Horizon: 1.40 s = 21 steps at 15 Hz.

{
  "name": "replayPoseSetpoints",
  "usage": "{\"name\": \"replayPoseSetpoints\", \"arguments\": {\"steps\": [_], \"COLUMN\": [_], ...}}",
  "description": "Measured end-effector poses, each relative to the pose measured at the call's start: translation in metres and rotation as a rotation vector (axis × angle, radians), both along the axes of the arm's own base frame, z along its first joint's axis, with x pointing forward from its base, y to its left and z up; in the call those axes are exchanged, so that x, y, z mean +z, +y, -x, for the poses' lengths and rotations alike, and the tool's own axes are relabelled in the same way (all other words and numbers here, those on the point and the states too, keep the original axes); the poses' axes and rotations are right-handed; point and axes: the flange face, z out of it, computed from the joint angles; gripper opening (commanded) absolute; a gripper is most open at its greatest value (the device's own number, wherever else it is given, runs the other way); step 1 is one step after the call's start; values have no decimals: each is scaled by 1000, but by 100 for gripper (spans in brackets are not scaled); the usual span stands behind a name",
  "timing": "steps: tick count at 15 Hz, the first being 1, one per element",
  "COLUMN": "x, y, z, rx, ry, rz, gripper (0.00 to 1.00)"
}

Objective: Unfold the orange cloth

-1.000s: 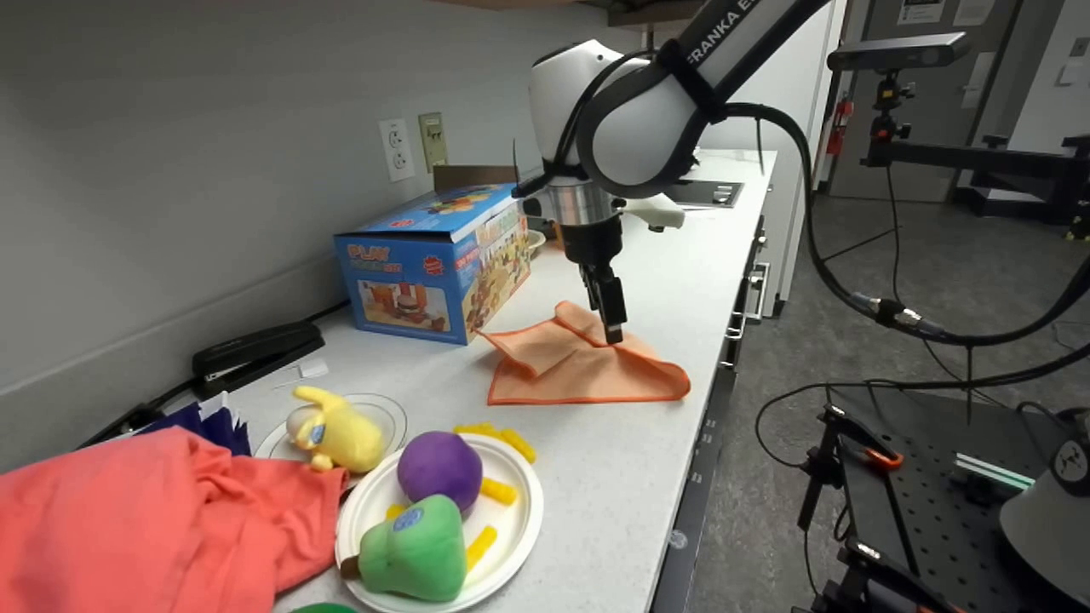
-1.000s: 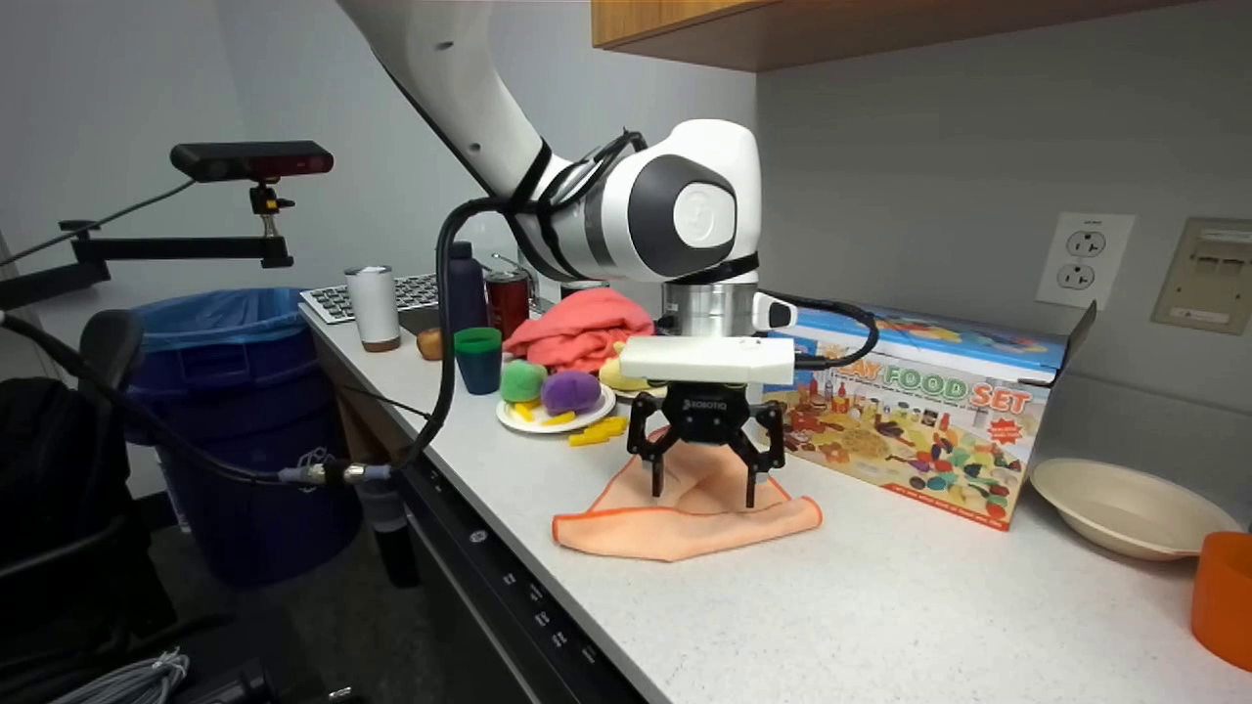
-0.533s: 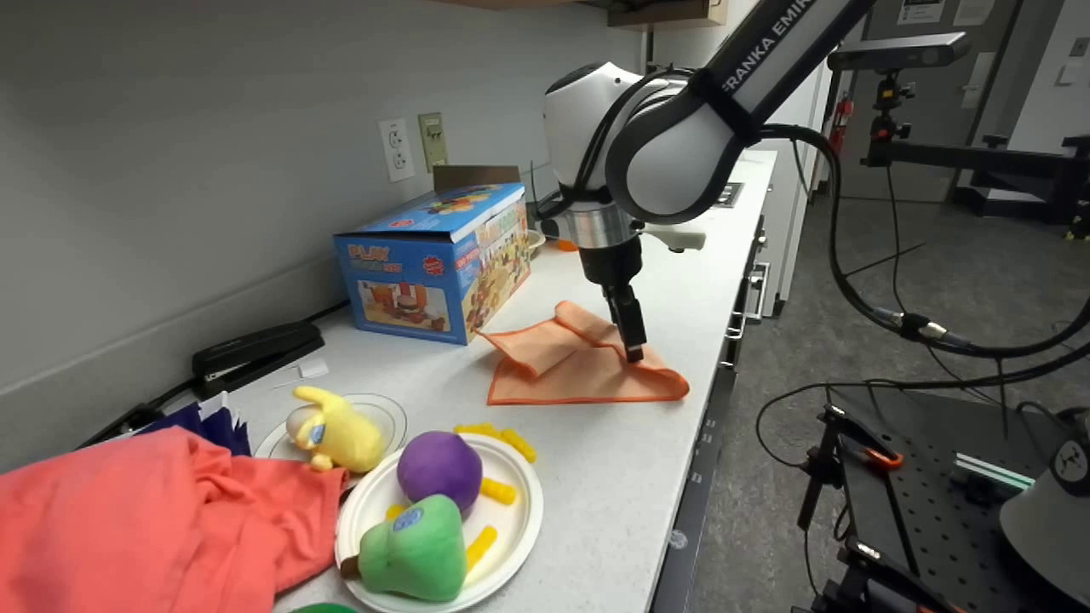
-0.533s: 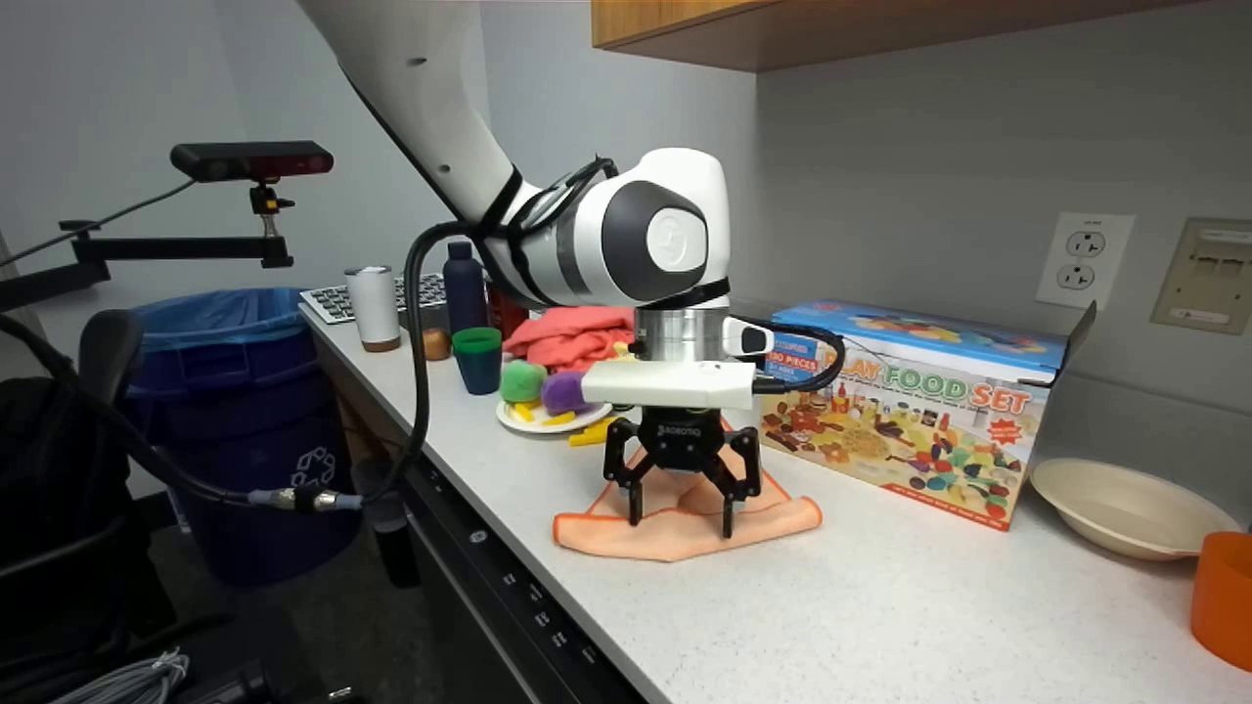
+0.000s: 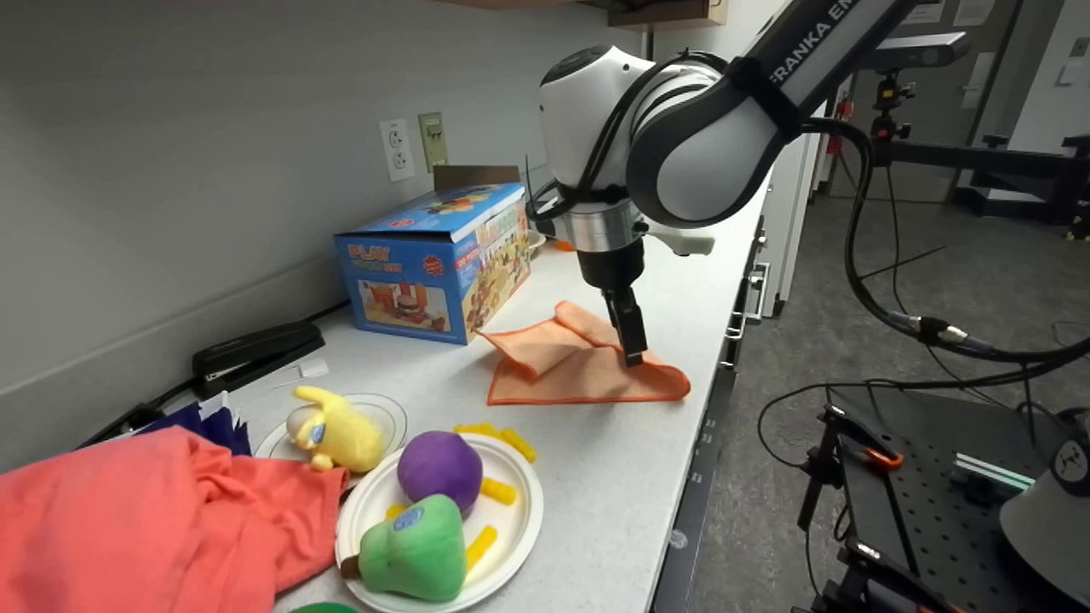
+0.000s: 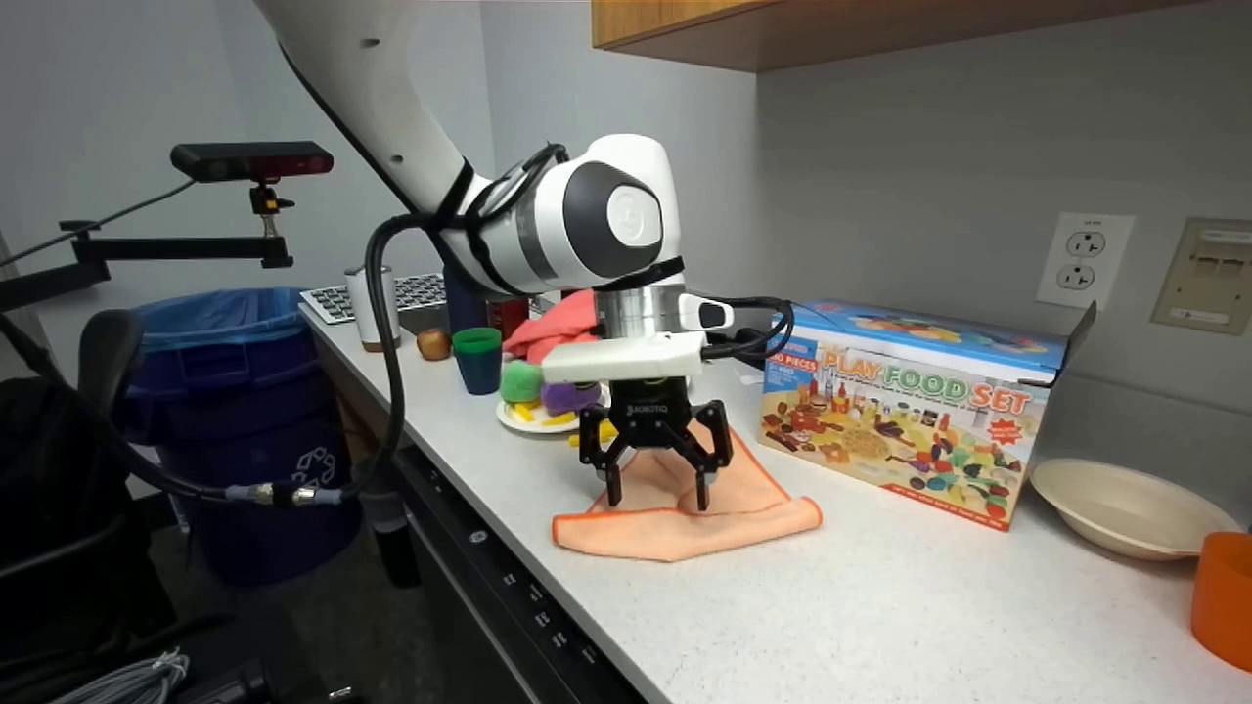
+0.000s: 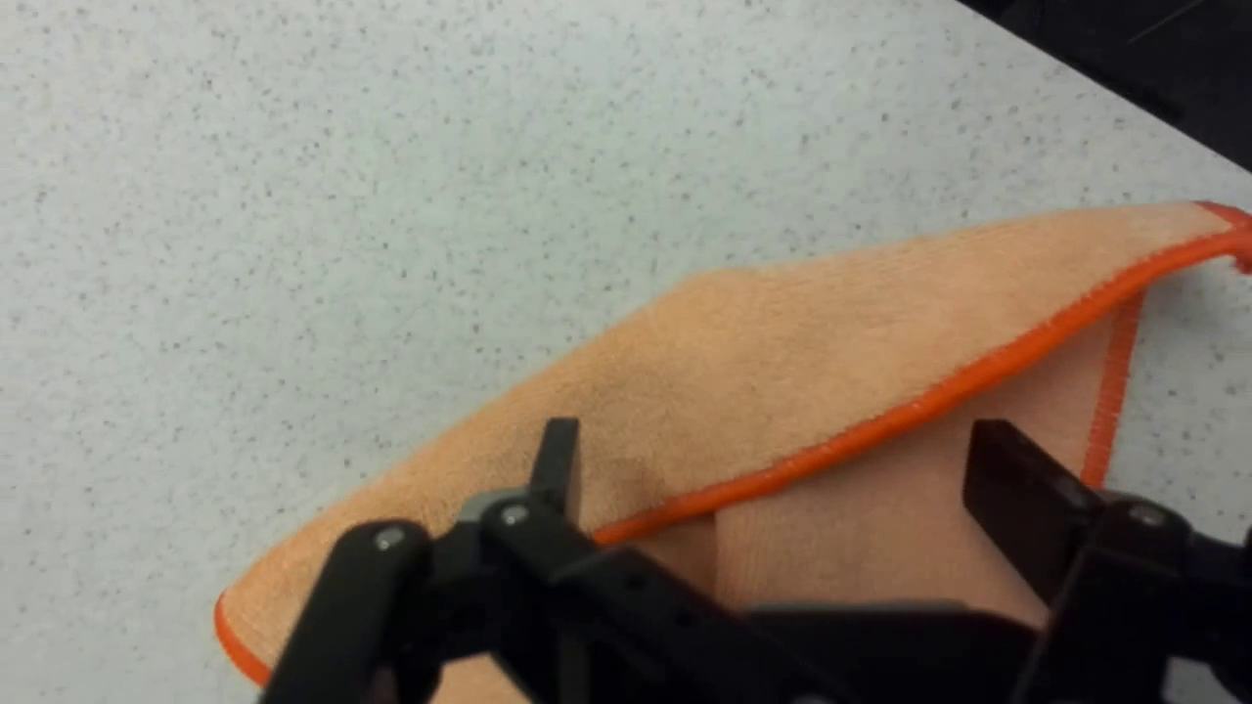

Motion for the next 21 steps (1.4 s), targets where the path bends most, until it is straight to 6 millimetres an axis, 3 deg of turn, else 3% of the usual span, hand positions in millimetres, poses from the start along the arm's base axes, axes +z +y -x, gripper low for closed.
{"name": "replayPoseSetpoints", "arguments": {"steps": [6,12,21], "x": [-10,-13,1], "y": [-2,-19,-85], "z": [7,6,8], "rx": [-49,-125,-449], "ry": [5,-31,-147], "rz": [46,123,133], "gripper": [100,100,100]}}
